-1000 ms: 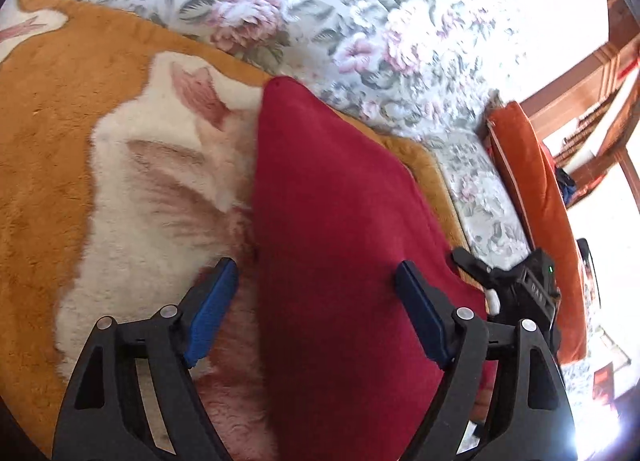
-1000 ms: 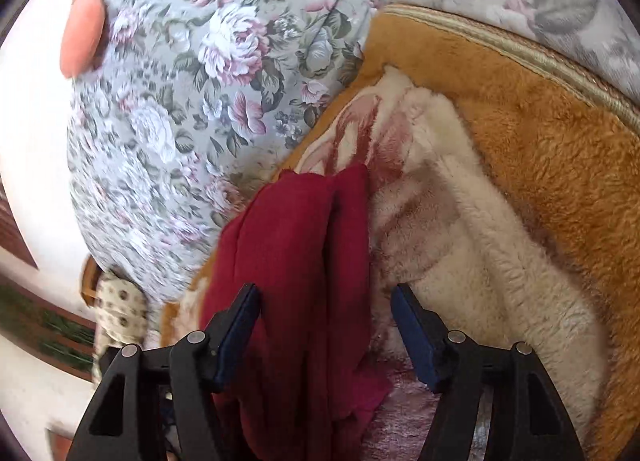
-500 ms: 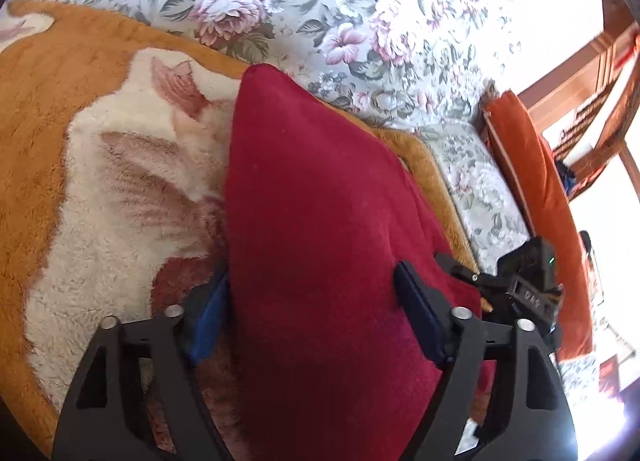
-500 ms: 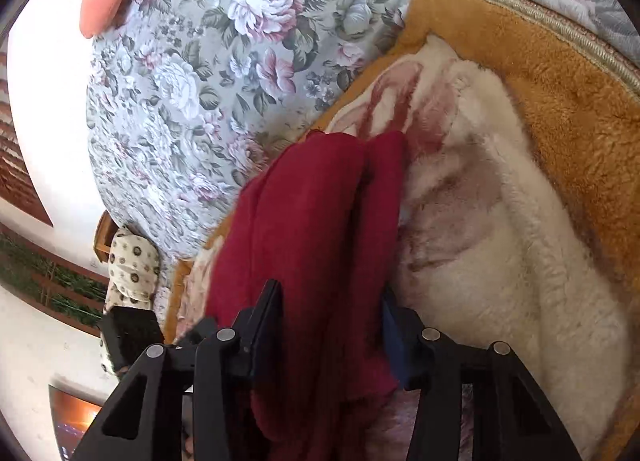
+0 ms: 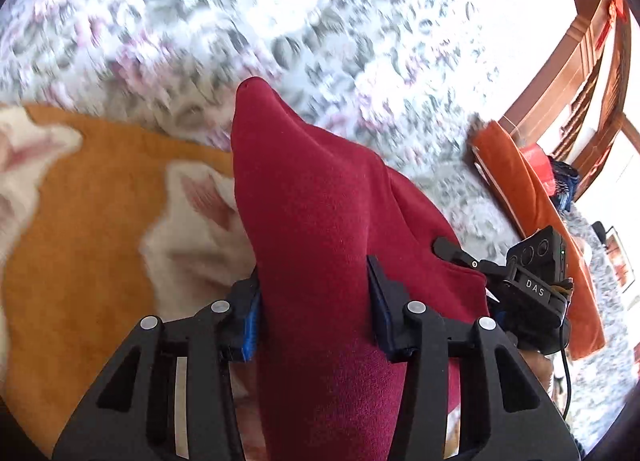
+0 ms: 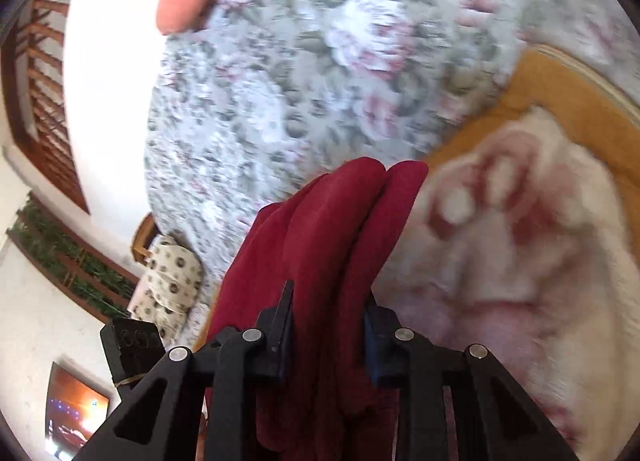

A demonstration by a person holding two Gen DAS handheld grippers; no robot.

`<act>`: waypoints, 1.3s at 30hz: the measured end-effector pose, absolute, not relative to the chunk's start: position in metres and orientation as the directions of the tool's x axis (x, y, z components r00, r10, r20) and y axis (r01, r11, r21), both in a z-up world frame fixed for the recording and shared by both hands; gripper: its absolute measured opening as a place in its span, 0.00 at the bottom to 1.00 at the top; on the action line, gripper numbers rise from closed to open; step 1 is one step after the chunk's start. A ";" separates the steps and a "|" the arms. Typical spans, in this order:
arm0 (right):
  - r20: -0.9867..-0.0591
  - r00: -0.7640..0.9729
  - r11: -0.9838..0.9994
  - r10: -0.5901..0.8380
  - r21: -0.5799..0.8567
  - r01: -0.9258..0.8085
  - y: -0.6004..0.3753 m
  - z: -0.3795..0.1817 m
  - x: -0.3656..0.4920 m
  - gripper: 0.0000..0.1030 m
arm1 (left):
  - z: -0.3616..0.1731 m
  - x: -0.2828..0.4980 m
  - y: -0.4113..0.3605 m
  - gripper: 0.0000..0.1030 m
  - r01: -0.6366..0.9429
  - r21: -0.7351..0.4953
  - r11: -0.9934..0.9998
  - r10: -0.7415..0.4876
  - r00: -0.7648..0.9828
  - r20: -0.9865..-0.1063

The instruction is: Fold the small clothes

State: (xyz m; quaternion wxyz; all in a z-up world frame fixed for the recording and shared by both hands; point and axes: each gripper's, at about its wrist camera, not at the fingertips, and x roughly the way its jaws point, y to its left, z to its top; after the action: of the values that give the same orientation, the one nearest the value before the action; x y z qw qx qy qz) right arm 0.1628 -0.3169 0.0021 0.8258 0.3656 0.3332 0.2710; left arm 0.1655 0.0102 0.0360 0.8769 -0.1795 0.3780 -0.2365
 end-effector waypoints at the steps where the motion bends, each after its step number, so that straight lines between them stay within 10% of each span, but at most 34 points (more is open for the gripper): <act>1: -0.338 0.630 0.573 0.700 0.791 -0.213 -0.309 0.003 0.169 0.26 | 0.039 0.171 0.020 0.42 0.267 -0.485 0.833 -0.535 0.612 -0.582; 12: -0.527 0.518 0.644 0.674 0.763 -0.062 -0.245 -0.054 0.228 0.35 | -0.036 0.194 0.069 0.58 0.097 -0.503 0.859 -0.454 0.600 -0.659; 18: -0.473 0.611 0.616 0.635 0.787 -0.031 -0.272 -0.030 0.213 0.36 | -0.015 0.187 0.084 0.59 0.091 -0.520 0.850 -0.463 0.600 -0.653; 25: -0.485 0.620 0.787 0.617 0.359 -0.502 -0.188 0.052 0.159 0.35 | 0.033 0.150 0.083 0.53 0.188 -0.481 0.856 -0.463 0.693 -0.553; 31: -0.748 0.541 0.863 0.384 0.084 -0.498 -0.141 0.003 0.166 0.22 | -0.003 0.141 0.051 0.46 0.226 -0.445 0.866 -0.480 0.622 -0.618; 39: -0.739 0.440 0.836 0.510 0.307 -0.455 -0.193 -0.021 0.165 0.21 | -0.027 0.133 0.023 0.46 0.312 -0.277 0.909 -0.416 0.643 -0.643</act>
State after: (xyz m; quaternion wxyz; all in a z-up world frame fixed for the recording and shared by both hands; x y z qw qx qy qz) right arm 0.1649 -0.1932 -0.0207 0.8479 0.0309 0.4462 0.2847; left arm 0.1327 0.0227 -0.0272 0.9036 -0.0702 0.3716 -0.2015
